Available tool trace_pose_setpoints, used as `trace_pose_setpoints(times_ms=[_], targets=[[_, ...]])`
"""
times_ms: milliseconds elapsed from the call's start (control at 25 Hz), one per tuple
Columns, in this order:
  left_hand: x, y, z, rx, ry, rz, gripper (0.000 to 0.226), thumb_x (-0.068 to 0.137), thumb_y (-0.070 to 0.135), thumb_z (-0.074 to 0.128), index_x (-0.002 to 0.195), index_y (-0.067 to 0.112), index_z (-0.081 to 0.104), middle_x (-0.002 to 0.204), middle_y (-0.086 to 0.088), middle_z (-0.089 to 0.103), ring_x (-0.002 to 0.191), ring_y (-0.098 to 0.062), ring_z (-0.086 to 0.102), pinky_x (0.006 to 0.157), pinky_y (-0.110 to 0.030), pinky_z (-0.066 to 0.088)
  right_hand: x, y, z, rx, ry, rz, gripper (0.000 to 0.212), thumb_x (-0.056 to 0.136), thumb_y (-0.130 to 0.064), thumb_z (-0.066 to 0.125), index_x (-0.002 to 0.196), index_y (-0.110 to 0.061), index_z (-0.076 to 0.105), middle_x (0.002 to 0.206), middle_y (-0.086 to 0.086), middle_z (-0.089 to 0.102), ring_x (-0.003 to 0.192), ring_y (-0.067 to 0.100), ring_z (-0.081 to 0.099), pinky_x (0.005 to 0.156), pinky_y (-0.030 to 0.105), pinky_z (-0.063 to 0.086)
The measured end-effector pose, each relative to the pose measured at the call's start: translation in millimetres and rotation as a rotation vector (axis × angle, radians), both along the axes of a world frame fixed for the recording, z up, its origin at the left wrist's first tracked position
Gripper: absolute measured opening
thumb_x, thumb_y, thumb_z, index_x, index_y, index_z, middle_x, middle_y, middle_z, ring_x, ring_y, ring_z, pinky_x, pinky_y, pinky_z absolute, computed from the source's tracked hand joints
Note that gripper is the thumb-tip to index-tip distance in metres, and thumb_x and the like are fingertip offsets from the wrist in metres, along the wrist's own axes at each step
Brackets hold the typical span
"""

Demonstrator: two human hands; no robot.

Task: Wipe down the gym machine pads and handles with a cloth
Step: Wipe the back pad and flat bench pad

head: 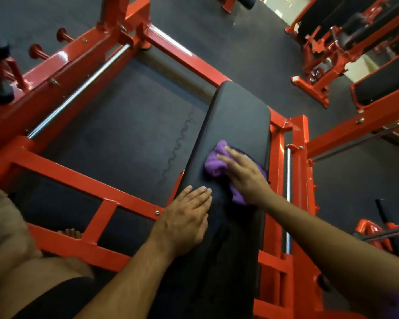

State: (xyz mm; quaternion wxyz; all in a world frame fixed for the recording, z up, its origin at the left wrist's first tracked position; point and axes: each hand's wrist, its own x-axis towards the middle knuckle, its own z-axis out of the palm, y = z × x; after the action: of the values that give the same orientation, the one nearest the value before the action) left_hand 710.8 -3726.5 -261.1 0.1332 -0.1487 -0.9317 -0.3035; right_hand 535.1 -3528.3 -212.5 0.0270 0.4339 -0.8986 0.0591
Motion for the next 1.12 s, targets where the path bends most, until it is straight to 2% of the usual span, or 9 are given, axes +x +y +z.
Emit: trace_pose_setpoints(times_ms=[80, 160, 280, 400, 480, 640, 800, 920, 1120], targets=[[-3, 0, -3, -0.001, 0.021, 0.023, 0.052, 0.091, 0.026, 0.045, 0.134, 0.007, 0.068, 0.145, -0.007, 0.061, 0.138, -0.019, 0.054, 0.118, -0.044, 0.040, -40, -37, -1, -0.073, 0.027, -0.213, 0.045, 0.099, -0.032, 0.049, 0.141, -0.022, 0.058, 0.153, 0.011, 0.048, 0.134, 0.032, 0.051, 0.108, 0.050, 0.044], [-1, 1, -3, -0.013, 0.024, 0.011, 0.053, 0.091, 0.026, 0.044, 0.134, 0.007, 0.067, 0.146, -0.008, 0.060, 0.139, -0.020, 0.053, 0.118, -0.044, 0.040, -43, -76, -12, -0.080, 0.026, -0.308, 0.044, 0.097, -0.036, 0.048, 0.137, -0.027, 0.061, 0.149, 0.010, 0.052, 0.130, 0.033, 0.054, 0.107, 0.047, 0.044], [-1, -2, 0, -0.096, 0.005, -0.005, 0.054, 0.093, 0.026, 0.042, 0.140, 0.009, 0.063, 0.150, -0.007, 0.056, 0.143, -0.020, 0.049, 0.122, -0.043, 0.033, -11, -82, -12, -0.060, 0.002, -0.102, 0.042, 0.097, -0.032, 0.052, 0.138, -0.029, 0.060, 0.152, 0.006, 0.049, 0.134, 0.029, 0.050, 0.108, 0.048, 0.041], [-1, 0, 1, -0.222, -0.065, 0.001, 0.057, 0.100, 0.033, 0.036, 0.150, 0.011, 0.050, 0.159, -0.005, 0.046, 0.149, -0.020, 0.040, 0.126, -0.042, 0.023, 5, -39, 0, 0.017, -0.093, 0.011, 0.052, 0.095, -0.012, 0.058, 0.145, -0.027, 0.054, 0.157, 0.007, 0.042, 0.135, 0.031, 0.049, 0.111, 0.044, 0.040], [2, 3, 0, -0.287, -0.111, 0.013, 0.061, 0.103, 0.042, 0.032, 0.155, 0.012, 0.043, 0.164, -0.004, 0.038, 0.152, -0.019, 0.033, 0.123, -0.042, 0.018, 15, 0, 15, -0.032, -0.134, -0.167, 0.060, 0.089, 0.002, 0.057, 0.142, -0.027, 0.057, 0.154, 0.007, 0.045, 0.130, 0.032, 0.053, 0.110, 0.038, 0.041], [2, 2, 0, -0.378, -0.155, 0.033, 0.067, 0.103, 0.050, 0.027, 0.160, 0.015, 0.032, 0.169, -0.002, 0.026, 0.156, -0.018, 0.021, 0.124, -0.041, 0.013, 47, 84, 46, -0.459, -0.156, -0.699, 0.056, 0.088, 0.008, 0.056, 0.138, -0.017, 0.060, 0.140, 0.010, 0.056, 0.129, 0.028, 0.054, 0.109, 0.023, 0.036], [6, 33, 13, -0.380, -0.267, 0.155, 0.073, 0.096, 0.043, 0.022, 0.162, 0.012, 0.026, 0.171, -0.004, 0.019, 0.159, -0.021, 0.014, 0.128, -0.051, 0.008, 93, 69, 3, -0.470, -0.286, -0.732, 0.054, 0.095, -0.007, 0.057, 0.144, -0.028, 0.051, 0.156, 0.010, 0.040, 0.137, 0.030, 0.045, 0.116, 0.035, 0.034], [6, 47, 14, -0.386, -0.285, 0.237, 0.074, 0.097, 0.046, 0.026, 0.163, 0.015, 0.021, 0.172, -0.002, 0.015, 0.159, -0.018, 0.008, 0.127, -0.056, 0.008, 99, 40, -14, -0.399, -0.216, -0.938, 0.051, 0.099, -0.028, 0.056, 0.148, -0.040, 0.045, 0.164, 0.001, 0.024, 0.129, 0.033, 0.045, 0.100, 0.044, 0.045], [5, 45, 12, -0.412, -0.279, 0.241, 0.074, 0.099, 0.052, 0.026, 0.165, 0.020, 0.018, 0.173, 0.001, 0.009, 0.160, -0.018, 0.003, 0.126, -0.058, 0.012, 94, 43, -18, -0.440, -0.182, -0.961, 0.053, 0.095, -0.027, 0.060, 0.145, -0.041, 0.048, 0.163, -0.003, 0.027, 0.124, 0.033, 0.050, 0.092, 0.046, 0.050]])
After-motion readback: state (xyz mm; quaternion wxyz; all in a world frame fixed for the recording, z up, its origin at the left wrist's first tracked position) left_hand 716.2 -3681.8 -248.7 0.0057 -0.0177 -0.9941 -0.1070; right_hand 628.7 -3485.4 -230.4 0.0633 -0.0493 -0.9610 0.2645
